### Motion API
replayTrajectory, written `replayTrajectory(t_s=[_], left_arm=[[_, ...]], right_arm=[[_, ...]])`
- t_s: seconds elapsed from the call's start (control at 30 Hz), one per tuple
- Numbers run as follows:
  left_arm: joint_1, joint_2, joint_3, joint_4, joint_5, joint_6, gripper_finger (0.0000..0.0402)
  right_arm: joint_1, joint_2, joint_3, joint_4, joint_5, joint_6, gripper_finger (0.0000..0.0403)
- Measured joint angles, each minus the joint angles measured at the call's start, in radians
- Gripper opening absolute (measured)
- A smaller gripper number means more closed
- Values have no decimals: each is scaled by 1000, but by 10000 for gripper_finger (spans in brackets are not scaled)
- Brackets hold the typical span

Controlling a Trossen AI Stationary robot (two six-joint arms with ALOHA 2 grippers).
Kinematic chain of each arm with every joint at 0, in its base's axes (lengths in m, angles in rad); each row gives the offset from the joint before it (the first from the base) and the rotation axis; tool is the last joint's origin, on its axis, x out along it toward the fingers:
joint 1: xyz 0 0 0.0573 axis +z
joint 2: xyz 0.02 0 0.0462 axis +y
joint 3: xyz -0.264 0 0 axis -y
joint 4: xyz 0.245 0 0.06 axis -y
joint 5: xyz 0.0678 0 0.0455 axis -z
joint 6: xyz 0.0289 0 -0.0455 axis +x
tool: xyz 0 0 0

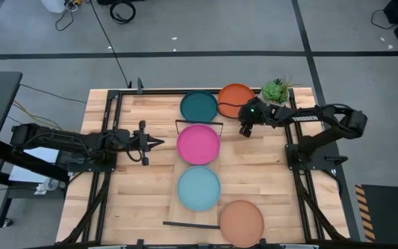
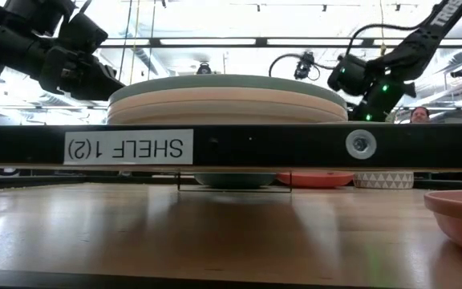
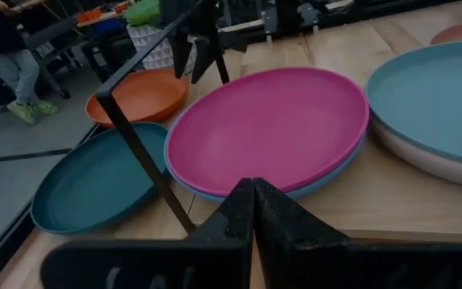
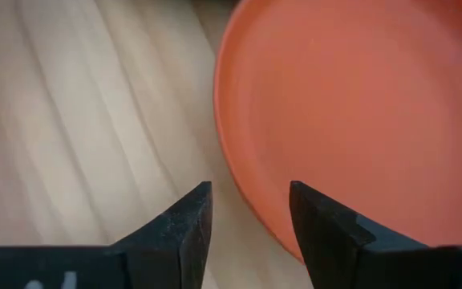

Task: Place and stack plates onto a shelf
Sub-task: Stack the orange plate on top of the pink plate on the shelf

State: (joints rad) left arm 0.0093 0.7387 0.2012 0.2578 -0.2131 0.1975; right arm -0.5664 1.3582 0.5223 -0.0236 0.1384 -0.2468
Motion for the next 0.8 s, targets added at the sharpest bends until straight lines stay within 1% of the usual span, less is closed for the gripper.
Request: replayTrajectory(t_s=[0.3, 0.47, 0.6, 0.8], left_arm=[[0, 0, 0, 0, 0, -4, 13], [0, 0, 0, -2, 0, 5, 13], [0, 0, 0, -9, 0, 6, 13], [0, 0, 0, -16, -1, 19, 13]], right_arm=[[-1, 134, 36, 6, 114, -75, 167], [1, 187, 41, 37, 173, -136, 152], [5, 186, 40, 33, 173, -142, 119], [15, 169, 38, 10, 168, -178, 45]])
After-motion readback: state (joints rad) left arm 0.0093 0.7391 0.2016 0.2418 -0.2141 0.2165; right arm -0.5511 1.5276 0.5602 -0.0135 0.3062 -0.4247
